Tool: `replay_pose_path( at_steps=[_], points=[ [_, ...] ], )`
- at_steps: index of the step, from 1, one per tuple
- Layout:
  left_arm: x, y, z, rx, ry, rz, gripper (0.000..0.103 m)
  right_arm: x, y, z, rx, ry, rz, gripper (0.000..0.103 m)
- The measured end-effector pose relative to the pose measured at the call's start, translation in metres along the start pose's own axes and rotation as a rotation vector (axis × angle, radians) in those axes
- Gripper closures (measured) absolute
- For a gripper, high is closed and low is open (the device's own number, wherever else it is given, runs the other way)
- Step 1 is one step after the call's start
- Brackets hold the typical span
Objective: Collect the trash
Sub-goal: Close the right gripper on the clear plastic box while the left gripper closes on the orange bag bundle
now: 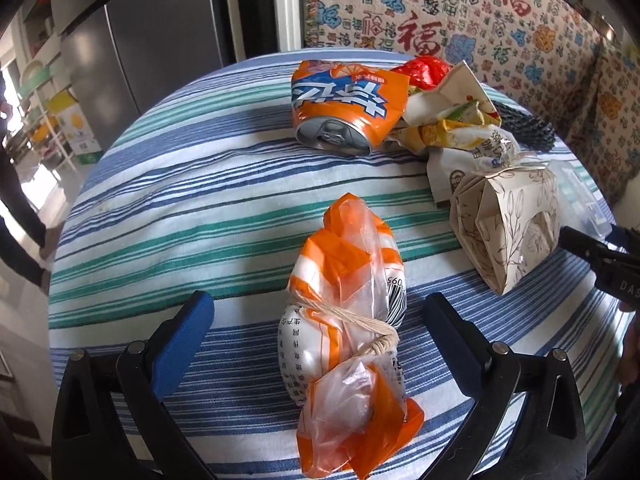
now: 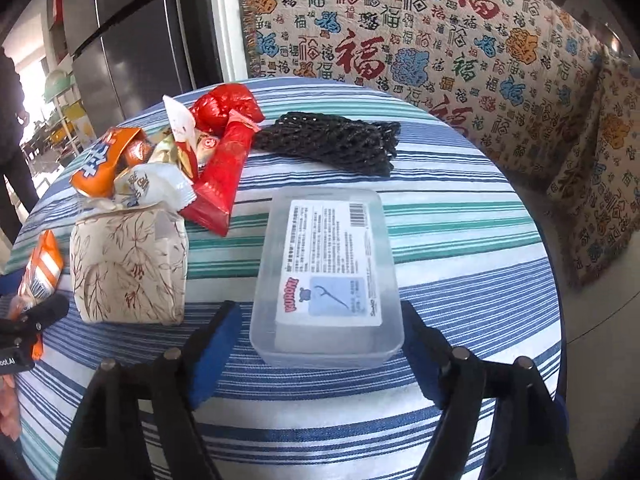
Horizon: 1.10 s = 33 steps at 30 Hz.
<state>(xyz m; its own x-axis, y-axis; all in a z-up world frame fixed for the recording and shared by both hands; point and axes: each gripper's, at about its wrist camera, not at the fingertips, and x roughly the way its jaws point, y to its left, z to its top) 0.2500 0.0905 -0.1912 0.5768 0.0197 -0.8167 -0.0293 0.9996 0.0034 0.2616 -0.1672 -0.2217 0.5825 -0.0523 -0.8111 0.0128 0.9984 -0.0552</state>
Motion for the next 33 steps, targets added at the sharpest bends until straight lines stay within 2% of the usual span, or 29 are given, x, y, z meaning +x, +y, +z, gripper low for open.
replay_pose_path(
  at_steps=[8, 33],
  points=[
    [0.0057, 0.0047, 0.0081, 0.04, 0.001, -0.03, 0.0, 0.0009, -0.0005, -0.0006, 0.007, 0.002, 0.0, 0.019],
    [0.0047, 0.0032, 0.0072, 0.03, -0.005, -0.024, 0.0, -0.0007, -0.0004, -0.0006, 0.007, 0.007, 0.003, 0.017]
  ],
)
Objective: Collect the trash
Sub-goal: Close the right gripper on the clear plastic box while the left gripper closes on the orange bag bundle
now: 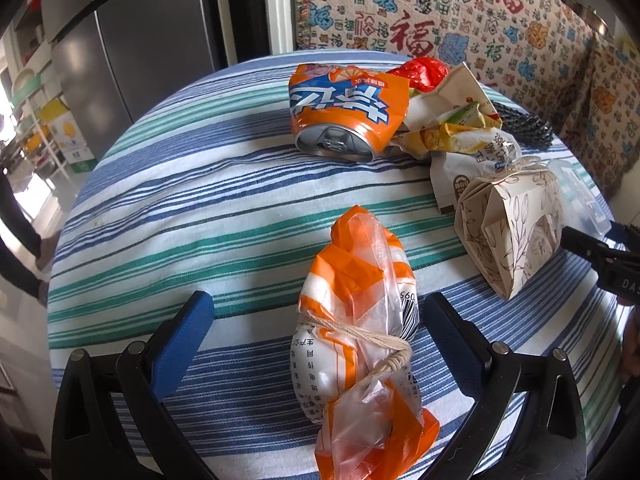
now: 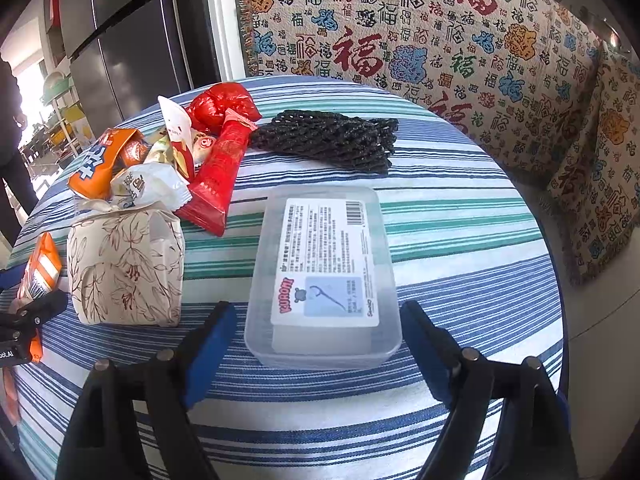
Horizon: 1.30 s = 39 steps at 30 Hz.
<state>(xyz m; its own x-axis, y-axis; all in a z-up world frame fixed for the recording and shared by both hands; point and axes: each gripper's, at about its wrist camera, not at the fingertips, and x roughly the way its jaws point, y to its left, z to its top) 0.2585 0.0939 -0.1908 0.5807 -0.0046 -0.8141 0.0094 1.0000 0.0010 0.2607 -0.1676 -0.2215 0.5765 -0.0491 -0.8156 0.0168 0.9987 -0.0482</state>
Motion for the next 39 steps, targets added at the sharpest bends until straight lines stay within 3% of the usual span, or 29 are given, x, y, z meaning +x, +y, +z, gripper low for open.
replay_pose_path(
  at_steps=[7, 15, 23, 30, 34, 37, 39],
  points=[
    [-0.001, 0.002, -0.001, 0.046, 0.017, -0.039, 0.0, -0.001, 0.0, 0.0, -0.001, 0.001, -0.003, 0.016],
    [-0.006, 0.002, -0.011, 0.032, -0.001, -0.025, 0.0, -0.001, 0.0, 0.0, 0.0, 0.002, -0.003, 0.016],
    [-0.005, 0.005, -0.007, 0.062, 0.035, -0.049, 0.0, -0.002, -0.001, -0.001, -0.019, 0.002, 0.0, 0.016],
    [-0.016, 0.01, -0.013, 0.015, 0.023, -0.079, 0.001, -0.01, -0.016, 0.001, -0.076, 0.158, 0.038, 0.016],
    [-0.019, 0.007, -0.006, 0.017, 0.003, -0.085, 0.001, -0.017, -0.019, 0.016, -0.073, 0.155, 0.033, 0.016],
    [-0.017, 0.006, -0.003, 0.008, 0.012, -0.096, 0.01, -0.012, -0.016, 0.031, -0.066, 0.179, 0.037, 0.016],
    [-0.013, 0.003, -0.003, 0.015, 0.022, -0.093, 0.029, -0.002, -0.012, 0.037, -0.073, 0.22, 0.026, 0.017]
  ],
)
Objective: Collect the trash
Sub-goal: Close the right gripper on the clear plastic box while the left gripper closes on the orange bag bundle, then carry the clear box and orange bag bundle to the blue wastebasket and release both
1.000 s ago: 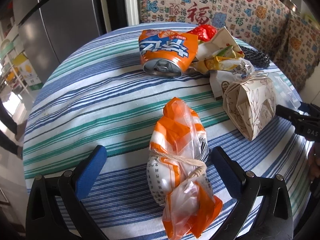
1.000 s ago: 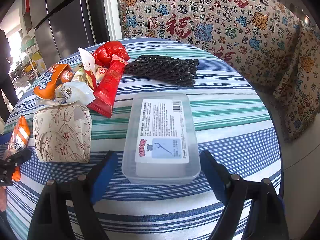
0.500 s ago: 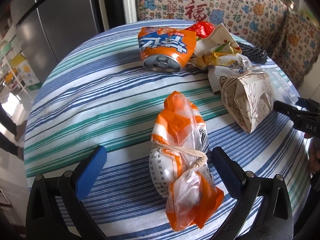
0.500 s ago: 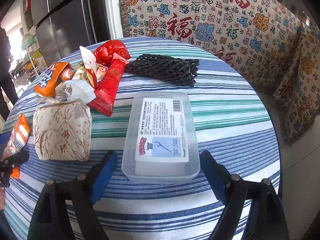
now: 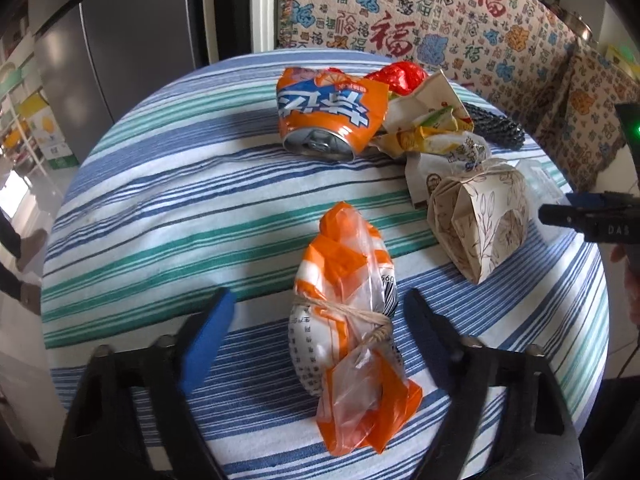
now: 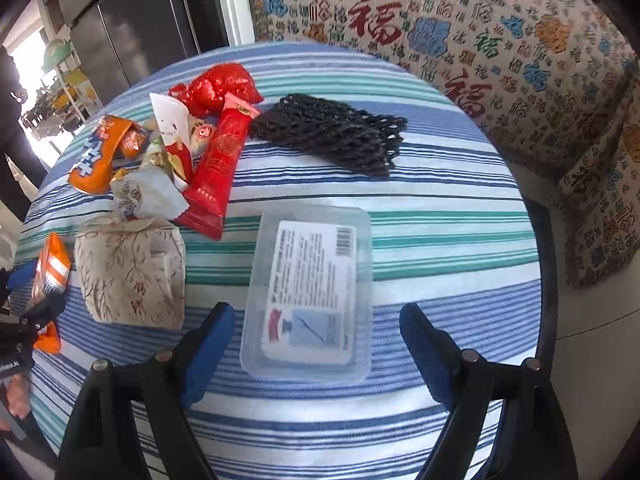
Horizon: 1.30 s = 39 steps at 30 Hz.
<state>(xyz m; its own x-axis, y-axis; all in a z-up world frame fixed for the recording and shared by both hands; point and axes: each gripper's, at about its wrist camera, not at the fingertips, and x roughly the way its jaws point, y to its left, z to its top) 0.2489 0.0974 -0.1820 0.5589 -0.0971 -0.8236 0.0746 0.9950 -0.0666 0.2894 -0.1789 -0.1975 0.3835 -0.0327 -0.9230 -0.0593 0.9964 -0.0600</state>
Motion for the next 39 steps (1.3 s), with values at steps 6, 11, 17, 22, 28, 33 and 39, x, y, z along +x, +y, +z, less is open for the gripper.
replay_pose_path(
  at_steps=[6, 11, 17, 22, 28, 33, 39],
  points=[
    [-0.01, -0.001, 0.003, 0.021, -0.053, 0.018, 0.056, -0.008, 0.002, -0.001, 0.013, -0.023, -0.002, 0.042],
    [-0.026, 0.006, 0.002, -0.014, -0.108, 0.01, 0.056, -0.025, 0.002, -0.02, 0.028, -0.081, 0.015, 0.042],
    [-0.04, 0.006, 0.002, -0.05, -0.155, -0.009, 0.056, -0.04, -0.004, -0.046, 0.027, -0.14, 0.017, 0.042],
    [-0.048, -0.003, 0.002, -0.036, -0.183, -0.014, 0.056, -0.049, -0.012, -0.069, 0.04, -0.179, 0.045, 0.042],
    [-0.056, -0.017, -0.002, -0.018, -0.205, -0.046, 0.056, -0.058, -0.022, -0.092, 0.072, -0.211, 0.056, 0.042],
    [-0.056, -0.03, -0.006, -0.008, -0.2, -0.065, 0.056, -0.063, -0.036, -0.107, 0.101, -0.239, 0.065, 0.042],
    [-0.069, -0.057, -0.009, 0.021, -0.216, -0.098, 0.056, -0.076, -0.056, -0.123, 0.14, -0.302, 0.071, 0.042]
  ],
)
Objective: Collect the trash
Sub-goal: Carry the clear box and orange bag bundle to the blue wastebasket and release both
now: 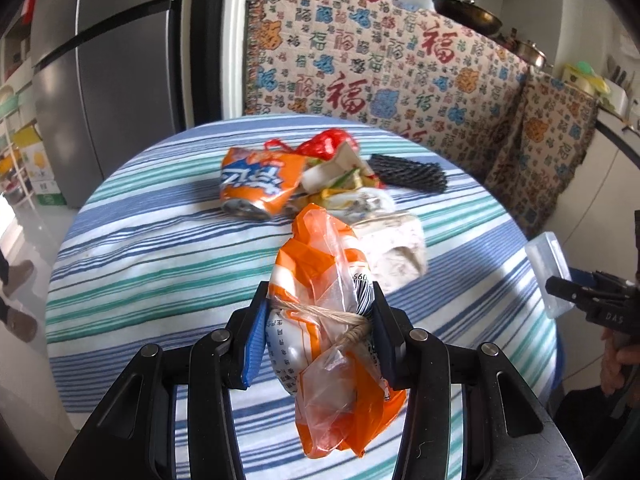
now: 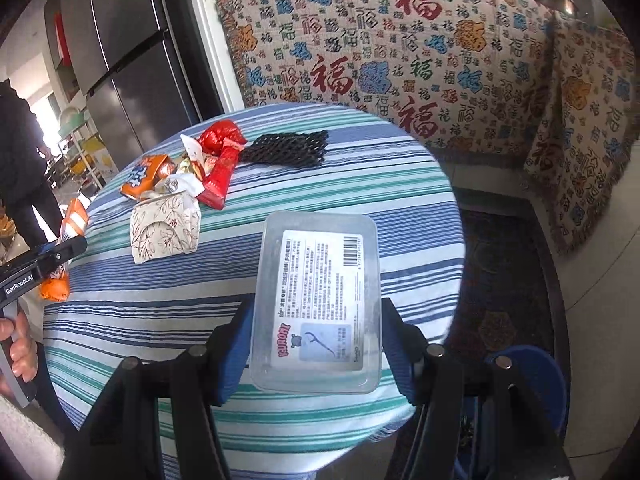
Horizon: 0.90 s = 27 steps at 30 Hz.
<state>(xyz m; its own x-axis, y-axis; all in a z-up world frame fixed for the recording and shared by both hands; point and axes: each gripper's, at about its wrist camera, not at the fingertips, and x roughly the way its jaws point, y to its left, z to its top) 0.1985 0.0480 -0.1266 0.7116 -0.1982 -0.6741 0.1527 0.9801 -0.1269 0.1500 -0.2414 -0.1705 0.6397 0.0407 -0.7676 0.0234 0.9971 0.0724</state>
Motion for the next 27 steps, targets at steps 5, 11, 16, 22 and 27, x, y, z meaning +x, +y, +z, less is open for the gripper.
replay_pose_path(
  at_steps=[5, 11, 16, 22, 27],
  points=[
    [-0.007, -0.033, 0.0, 0.022, -0.004, -0.067, 0.056, -0.02, -0.024, -0.007, 0.026, -0.041, -0.011, 0.042],
    [-0.009, -0.089, 0.002, 0.095, 0.006, -0.163, 0.056, -0.041, -0.056, -0.018, 0.087, -0.066, -0.036, 0.042],
    [-0.015, -0.139, 0.006, 0.15, 0.014, -0.272, 0.056, -0.064, -0.087, -0.03, 0.13, -0.087, -0.092, 0.042],
    [-0.014, -0.214, 0.004, 0.225, 0.046, -0.408, 0.056, -0.098, -0.142, -0.054, 0.198, -0.108, -0.253, 0.042],
    [0.008, -0.284, -0.012, 0.308, 0.113, -0.5, 0.056, -0.107, -0.196, -0.086, 0.28, -0.022, -0.332, 0.042]
  ],
)
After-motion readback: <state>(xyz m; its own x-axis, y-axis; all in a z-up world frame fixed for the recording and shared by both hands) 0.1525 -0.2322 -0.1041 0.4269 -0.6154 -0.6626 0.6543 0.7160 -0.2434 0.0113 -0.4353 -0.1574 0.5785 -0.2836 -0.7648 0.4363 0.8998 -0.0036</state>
